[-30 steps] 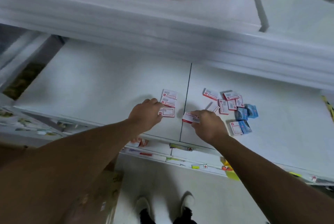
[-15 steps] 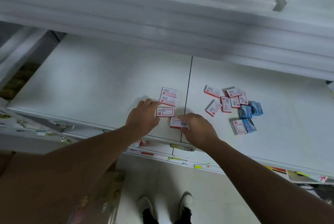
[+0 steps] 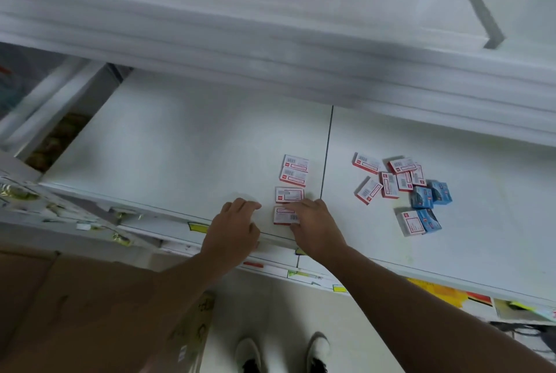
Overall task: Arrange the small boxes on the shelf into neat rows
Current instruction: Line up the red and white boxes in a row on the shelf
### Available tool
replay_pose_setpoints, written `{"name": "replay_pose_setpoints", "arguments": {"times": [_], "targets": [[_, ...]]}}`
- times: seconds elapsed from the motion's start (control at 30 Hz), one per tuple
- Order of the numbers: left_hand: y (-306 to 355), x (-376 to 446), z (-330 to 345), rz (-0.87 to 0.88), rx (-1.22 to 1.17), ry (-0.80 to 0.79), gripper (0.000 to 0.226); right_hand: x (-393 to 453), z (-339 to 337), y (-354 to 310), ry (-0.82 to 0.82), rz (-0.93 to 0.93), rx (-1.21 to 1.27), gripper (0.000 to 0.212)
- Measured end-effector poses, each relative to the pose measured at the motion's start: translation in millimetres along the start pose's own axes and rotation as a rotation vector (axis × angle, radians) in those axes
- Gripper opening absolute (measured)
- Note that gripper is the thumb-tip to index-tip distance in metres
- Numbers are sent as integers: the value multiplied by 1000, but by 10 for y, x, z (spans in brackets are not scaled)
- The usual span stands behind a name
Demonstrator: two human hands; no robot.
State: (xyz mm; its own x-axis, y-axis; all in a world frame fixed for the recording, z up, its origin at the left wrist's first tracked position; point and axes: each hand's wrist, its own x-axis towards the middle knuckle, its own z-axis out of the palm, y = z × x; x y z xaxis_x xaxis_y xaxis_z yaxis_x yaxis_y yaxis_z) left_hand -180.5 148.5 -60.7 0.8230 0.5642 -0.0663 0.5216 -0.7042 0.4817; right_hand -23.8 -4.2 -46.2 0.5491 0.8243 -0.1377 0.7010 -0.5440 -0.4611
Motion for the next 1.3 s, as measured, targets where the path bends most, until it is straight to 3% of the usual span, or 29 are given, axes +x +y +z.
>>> {"name": "replay_pose_setpoints", "arguments": {"times": [0.1,0.23,0.43,0.7,0.8,0.93,1.07,1.3], "targets": [[105,-24,98,-42,-116,35,40,-61,67,-5,78,-4,27,41],[357,-61,122,-321,-569,123,40,-249,62,-38,234,34,96,36],[709,-200,155,-458,-905,136,35,-434,32,-194,293,316,775,32],[917,-25,244,-645,-1275,118,37,-321,96,-402,244,392,1124,37],[923,85,249,-684,-1335,87,37,-231,126,-415,246,455,1155,42],[920,231,228,-629,-1327,24,40,-138,113,-424,253,471,1163,37],[910,409,212,-556,-1282,22,49,-43,89,-390,267,469,1175,57],[908,683,200,-447,-1218,-12,55,227,37,-329,282,473,1163,57]]}}
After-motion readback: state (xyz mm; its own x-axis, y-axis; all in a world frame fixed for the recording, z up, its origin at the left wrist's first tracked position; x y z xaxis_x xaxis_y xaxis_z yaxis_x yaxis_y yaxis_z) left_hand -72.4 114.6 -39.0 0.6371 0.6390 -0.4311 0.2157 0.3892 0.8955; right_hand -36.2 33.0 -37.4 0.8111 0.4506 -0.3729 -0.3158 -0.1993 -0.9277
